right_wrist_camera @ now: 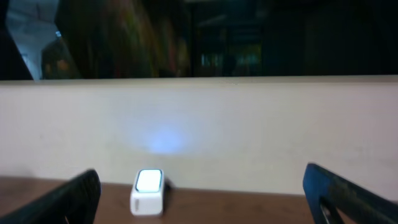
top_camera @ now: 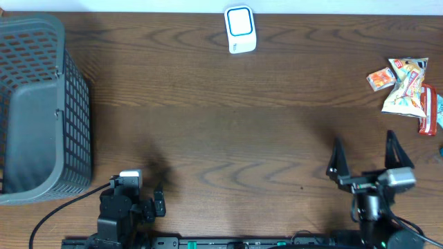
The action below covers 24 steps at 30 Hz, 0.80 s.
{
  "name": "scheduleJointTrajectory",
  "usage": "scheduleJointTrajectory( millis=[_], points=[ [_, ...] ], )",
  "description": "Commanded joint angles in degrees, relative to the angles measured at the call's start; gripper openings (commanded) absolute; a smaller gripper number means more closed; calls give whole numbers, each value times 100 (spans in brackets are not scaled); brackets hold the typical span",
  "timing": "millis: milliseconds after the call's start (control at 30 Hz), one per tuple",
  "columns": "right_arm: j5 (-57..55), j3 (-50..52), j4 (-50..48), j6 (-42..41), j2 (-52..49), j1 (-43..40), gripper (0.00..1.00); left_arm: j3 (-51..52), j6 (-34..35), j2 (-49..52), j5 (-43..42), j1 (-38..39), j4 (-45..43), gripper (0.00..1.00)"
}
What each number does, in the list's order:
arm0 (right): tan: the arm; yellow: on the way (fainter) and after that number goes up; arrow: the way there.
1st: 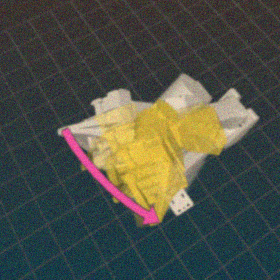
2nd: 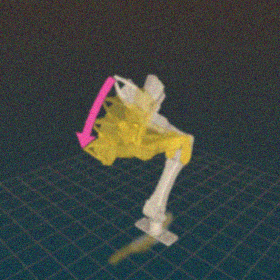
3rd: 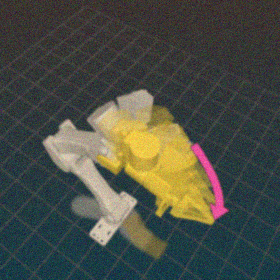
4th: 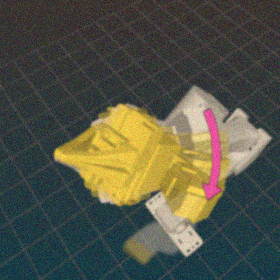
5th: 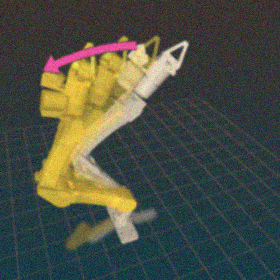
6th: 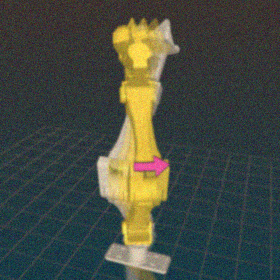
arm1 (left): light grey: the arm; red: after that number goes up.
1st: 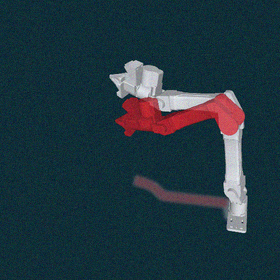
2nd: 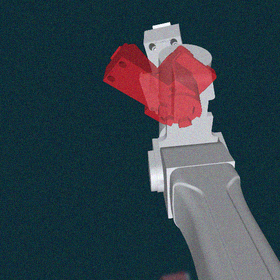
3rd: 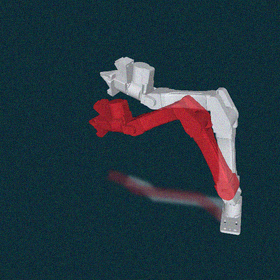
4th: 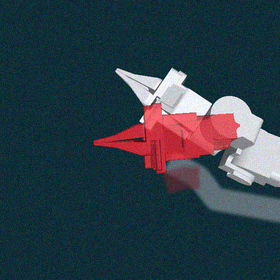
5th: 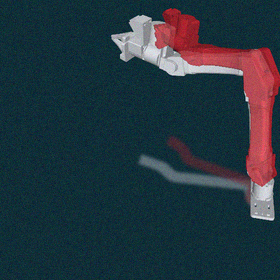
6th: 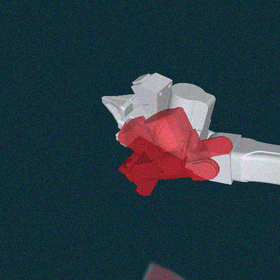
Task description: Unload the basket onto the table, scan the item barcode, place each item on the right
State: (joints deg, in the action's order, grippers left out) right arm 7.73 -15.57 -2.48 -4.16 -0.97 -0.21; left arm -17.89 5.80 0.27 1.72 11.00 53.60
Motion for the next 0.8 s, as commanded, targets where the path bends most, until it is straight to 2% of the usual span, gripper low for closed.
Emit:
scheduleJointTrajectory(
  millis=[0,133,467,667,767],
  points=[
    [-256,463,-275,-96,68,-57,99,-7,7,-4,48,17,37,100],
    [-291,920,-570,-96,70,-57,99,-7,7,-4,48,17,37,100],
    [-319,1534,-581,-92,70,-57,99,-7,7,-4,48,17,37,100],
    [-748,1526,695,-92,70,-57,99,-7,7,-4,48,17,37,100],
    [-739,1526,682,-94,70,-55,99,-7,7,-4,48,17,37,100]
  ],
)
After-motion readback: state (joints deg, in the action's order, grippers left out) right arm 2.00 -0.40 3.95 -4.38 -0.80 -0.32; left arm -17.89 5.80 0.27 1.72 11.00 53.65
